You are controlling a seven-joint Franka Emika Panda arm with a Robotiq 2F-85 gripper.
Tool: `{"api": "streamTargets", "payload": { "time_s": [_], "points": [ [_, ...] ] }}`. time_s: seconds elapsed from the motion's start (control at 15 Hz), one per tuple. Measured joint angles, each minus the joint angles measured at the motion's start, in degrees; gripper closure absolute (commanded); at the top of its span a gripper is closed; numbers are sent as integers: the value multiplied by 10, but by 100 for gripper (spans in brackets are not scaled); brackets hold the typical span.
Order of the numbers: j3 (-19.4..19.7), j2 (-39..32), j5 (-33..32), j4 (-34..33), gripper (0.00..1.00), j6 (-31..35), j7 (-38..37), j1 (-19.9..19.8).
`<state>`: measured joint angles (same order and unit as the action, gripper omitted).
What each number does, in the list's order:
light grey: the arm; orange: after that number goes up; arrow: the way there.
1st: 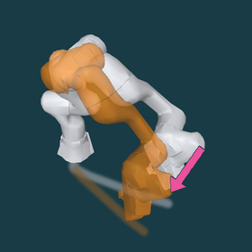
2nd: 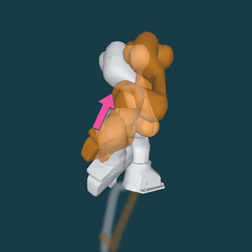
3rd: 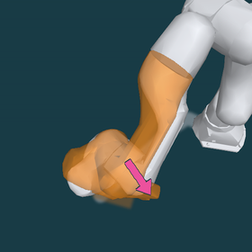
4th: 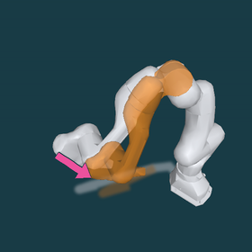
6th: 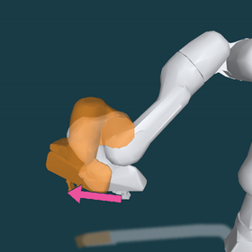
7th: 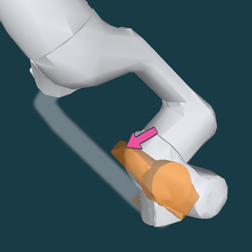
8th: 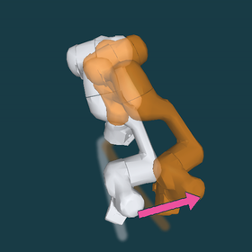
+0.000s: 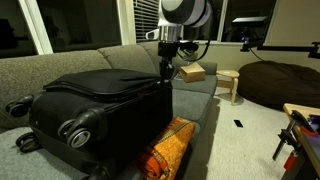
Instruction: Zip the black bag
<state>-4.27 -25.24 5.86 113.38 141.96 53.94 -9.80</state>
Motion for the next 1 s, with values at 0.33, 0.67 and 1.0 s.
{"api": "streamTargets", "payload": {
  "time_s": [0.33, 0.67, 1.0],
  "points": [
    [-7, 10, -36, 10, 93, 0, -44, 45],
    [-18, 15, -87, 11, 93, 0, -95, 85],
    [-33, 20, -124, 11, 93, -1, -114, 105]
  ]
}}
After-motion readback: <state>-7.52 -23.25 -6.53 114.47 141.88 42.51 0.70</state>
